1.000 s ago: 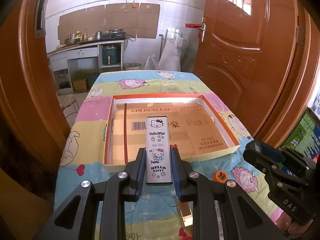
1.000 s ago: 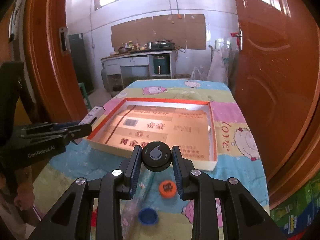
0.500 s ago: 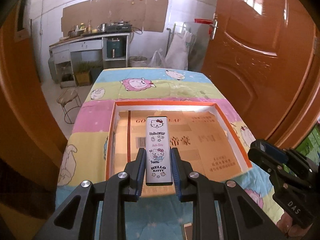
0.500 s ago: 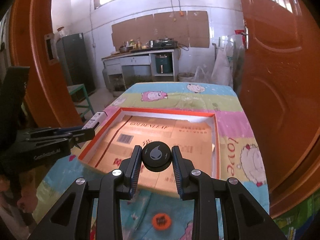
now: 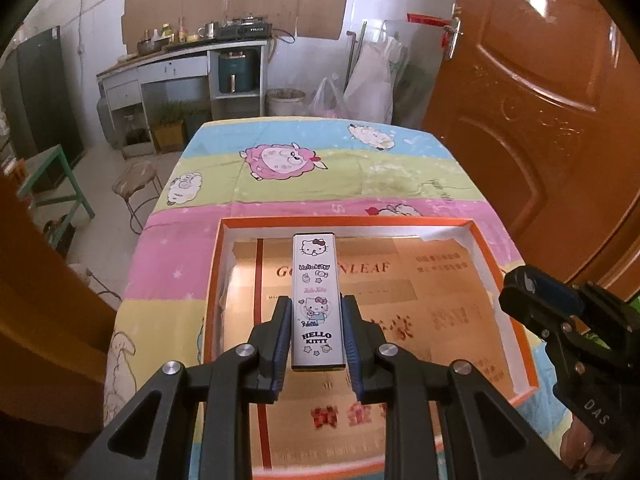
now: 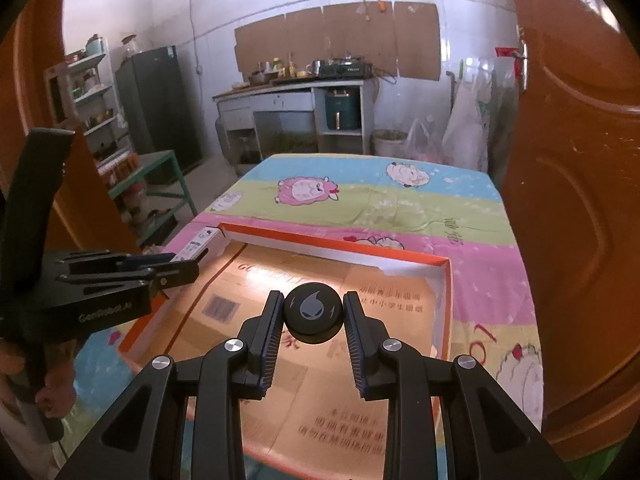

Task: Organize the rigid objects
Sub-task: 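Carry the Hello Kitty box and black cap into the cardboard tray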

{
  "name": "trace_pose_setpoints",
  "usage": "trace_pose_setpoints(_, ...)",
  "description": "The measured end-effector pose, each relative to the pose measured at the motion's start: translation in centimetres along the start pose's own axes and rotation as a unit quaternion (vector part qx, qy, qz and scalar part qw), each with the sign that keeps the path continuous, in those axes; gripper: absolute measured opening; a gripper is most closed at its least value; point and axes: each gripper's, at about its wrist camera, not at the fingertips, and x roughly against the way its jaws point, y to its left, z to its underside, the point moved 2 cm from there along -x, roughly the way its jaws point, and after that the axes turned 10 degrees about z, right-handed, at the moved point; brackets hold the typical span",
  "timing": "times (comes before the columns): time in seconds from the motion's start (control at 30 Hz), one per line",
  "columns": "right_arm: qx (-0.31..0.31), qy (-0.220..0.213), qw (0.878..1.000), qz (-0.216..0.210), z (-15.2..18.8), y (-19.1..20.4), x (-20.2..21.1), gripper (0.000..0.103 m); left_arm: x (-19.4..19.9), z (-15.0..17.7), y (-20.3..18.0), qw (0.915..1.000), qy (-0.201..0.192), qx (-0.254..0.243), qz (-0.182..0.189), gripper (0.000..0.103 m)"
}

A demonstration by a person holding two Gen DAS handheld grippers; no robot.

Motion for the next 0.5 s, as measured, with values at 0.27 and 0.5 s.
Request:
trace_pose_setpoints(0.27, 0.007, 0.023, 1.000, -0.016, -1.8, -0.5, -3.9, 0.031, -2.8, -1.4, 0.8, 0.9997, 0.022, 0.007, -0.012, 0.025)
trace_pose_setpoints(0.5, 0.006, 0.046, 0.999, -0.028, -3.0, -0.4, -7.1, 0.031, -4.5, -2.2, 1.6, 0.9992, 0.033, 0.012, -0.019, 0.025)
